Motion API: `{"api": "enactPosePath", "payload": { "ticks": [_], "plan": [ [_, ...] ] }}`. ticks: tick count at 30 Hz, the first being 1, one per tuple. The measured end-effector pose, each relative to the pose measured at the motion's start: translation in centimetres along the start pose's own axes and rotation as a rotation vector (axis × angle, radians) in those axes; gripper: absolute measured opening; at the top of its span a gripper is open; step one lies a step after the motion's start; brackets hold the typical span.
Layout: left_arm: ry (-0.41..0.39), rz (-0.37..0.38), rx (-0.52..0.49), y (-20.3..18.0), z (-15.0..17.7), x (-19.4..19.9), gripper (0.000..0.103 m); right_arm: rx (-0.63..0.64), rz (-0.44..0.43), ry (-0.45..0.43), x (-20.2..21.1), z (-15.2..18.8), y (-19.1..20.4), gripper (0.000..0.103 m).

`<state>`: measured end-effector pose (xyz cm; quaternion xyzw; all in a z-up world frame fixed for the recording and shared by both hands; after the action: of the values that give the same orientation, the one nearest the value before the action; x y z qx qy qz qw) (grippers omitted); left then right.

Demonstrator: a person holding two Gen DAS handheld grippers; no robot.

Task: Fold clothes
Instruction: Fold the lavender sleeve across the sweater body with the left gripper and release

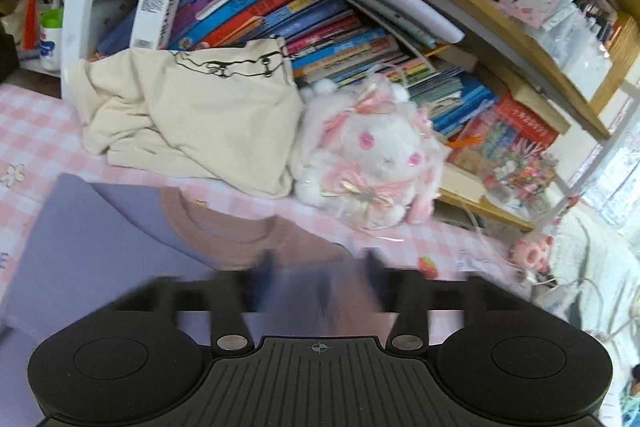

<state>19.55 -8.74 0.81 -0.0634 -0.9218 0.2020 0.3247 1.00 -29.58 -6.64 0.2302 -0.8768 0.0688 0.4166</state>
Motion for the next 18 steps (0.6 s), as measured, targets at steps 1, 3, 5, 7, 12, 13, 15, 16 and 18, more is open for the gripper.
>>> {"api": "enactPosePath", "payload": {
  "ticks": [1,3,5,7,12,13,15,16,18],
  "plan": [
    [-0.019,0.017,0.0,-0.2,-0.1,0.6,0.072,0.001,-0.004,0.0,0.0,0.0,0.1,0.067],
    [-0.054,0.044,-0.002,-0.5,-0.2,2.0,0.073,0.004,-0.018,0.001,0.0,0.1,0.3,0.067],
    [-0.064,0.022,-0.024,-0.2,0.0,3.5,0.073,0.006,-0.036,0.002,-0.1,0.3,0.6,0.067],
    [-0.067,-0.034,-0.071,0.7,1.0,5.1,0.073,0.009,-0.053,0.005,-0.2,0.4,1.1,0.067],
    [-0.016,-0.191,-0.179,3.9,5.6,9.1,0.073,0.029,-0.078,0.015,-0.3,1.0,2.4,0.067],
    [0.0,-0.211,-0.193,4.7,6.9,10.0,0.073,0.036,-0.076,0.016,-0.2,1.1,2.7,0.067],
    [0.022,-0.251,-0.215,6.0,9.6,12.0,0.073,0.036,-0.063,0.014,0.1,1.3,3.1,0.067],
    [0.031,-0.269,-0.223,6.5,10.8,13.0,0.073,0.034,-0.056,0.013,0.3,1.4,3.3,0.067],
    [0.049,-0.289,-0.228,7.0,13.2,14.4,0.077,0.015,-0.038,0.012,0.6,1.8,3.8,0.067]
  ]
}}
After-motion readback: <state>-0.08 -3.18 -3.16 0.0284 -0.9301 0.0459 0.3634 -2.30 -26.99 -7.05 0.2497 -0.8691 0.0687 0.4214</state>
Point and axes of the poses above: each gripper's, at about its wrist camera, not at the fingertips, and x roughly against the way its jaws point, y to its left, z to its underside, the point moved 6 cm from there along -x, roughly the way its jaws point, and after that the axes turned 1 degree about z, right-handed, at the moved point
